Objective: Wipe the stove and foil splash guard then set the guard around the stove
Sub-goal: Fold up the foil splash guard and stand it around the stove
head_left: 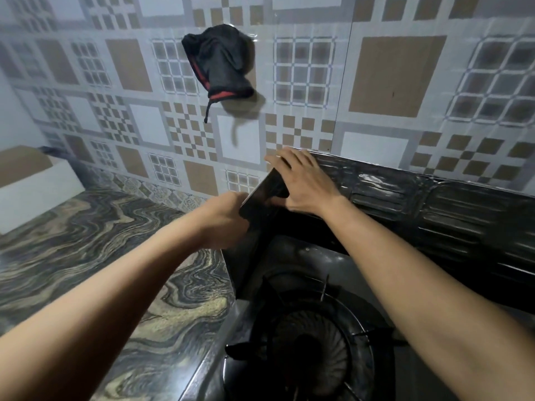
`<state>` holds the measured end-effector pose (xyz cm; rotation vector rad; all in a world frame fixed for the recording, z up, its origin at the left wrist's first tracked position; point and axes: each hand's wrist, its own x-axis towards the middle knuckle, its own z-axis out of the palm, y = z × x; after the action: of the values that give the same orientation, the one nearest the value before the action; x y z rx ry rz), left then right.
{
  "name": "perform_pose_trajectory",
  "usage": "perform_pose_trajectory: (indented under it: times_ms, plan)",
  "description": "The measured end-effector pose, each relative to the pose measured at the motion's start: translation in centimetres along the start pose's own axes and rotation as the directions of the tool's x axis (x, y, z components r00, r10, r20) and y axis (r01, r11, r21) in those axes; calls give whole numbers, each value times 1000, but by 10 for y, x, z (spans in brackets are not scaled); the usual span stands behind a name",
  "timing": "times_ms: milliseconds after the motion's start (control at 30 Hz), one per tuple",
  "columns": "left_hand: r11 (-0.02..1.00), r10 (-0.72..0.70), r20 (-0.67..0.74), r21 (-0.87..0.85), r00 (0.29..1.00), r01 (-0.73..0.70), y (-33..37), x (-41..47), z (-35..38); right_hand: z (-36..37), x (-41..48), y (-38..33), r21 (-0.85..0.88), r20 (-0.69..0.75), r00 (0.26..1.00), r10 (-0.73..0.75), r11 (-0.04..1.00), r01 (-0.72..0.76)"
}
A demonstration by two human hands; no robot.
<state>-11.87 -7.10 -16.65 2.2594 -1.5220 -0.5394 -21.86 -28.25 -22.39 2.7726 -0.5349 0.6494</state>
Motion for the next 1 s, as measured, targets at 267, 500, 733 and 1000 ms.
perform_pose_trajectory:
  times_ms: [267,500,733,1000]
  plan:
    - [983,-87,107,-150,990,102,16,6,-13,-10,-11,19,100,-57,998,26,995,-20]
    - [1000,15,39,17,999,-15,19,11,-4,-22,4,22,148,-101,995,25,989,-10]
    - [994,-9,-108,108,994,20,9,9,-1,-3,14,12,105,64,998,-28,994,21]
    - [994,75,-112,90,991,-65,-6,5,-3,22,20,-2,-95,-104,994,46,994,-56]
